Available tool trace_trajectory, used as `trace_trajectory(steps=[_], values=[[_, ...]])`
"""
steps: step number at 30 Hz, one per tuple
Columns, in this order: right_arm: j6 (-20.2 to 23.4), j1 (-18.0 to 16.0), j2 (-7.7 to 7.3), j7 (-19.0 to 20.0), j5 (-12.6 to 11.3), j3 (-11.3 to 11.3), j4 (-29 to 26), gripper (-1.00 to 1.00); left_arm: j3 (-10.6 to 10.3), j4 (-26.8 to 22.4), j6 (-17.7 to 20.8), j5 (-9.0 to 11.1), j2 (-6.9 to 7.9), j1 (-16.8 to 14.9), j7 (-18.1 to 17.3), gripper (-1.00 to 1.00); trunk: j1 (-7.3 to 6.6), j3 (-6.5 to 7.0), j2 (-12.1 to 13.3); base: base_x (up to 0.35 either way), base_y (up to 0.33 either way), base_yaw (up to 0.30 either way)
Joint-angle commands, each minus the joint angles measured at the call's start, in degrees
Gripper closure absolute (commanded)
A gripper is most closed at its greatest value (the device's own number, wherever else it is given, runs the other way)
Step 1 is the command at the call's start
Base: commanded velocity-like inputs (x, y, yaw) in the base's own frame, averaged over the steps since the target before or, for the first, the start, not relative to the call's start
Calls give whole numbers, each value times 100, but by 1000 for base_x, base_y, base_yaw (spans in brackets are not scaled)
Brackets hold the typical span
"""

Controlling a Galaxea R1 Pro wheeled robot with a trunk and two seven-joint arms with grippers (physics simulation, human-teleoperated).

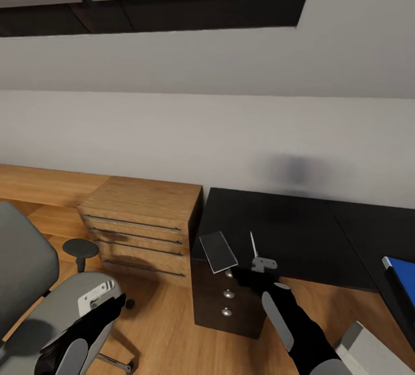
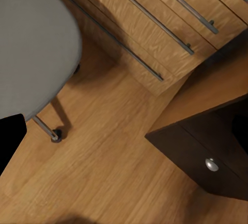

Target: In the bedroom, organize the workspace by keeping the computer under the desk, ensuring the monitor is on the desk, placing the keyboard on the desk next to the monitor, placing the mouse on the desk next to the keyboard, moving the folder from the swivel chair onto the desk next to the mouse, stacking the notebook on top of the folder with the pen on top of the notebook, and positioning the swivel chair next to the desk.

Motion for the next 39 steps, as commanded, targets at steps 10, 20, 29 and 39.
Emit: trace_trajectory(steps=[10,20,29,39], values=[[14,0,-19,216,-366,11,3,-100,-3,-6,1,60,0,-4,44,-100,221,-188,-409,0,0,0],[16,0,-162,232,-1657,-229,-69,-100,-10,-6,7,64,0,-4,37,-100,375,-313,-689,0,0,0],[17,0,-302,242,-1907,-265,-58,-100,-89,14,16,60,5,-5,42,-100,573,-475,-1050,0,0,0],[32,0,-305,242,-1929,-274,-57,-100,-98,32,26,60,12,-4,34,-100,792,-655,-1451,-107,40,0]])
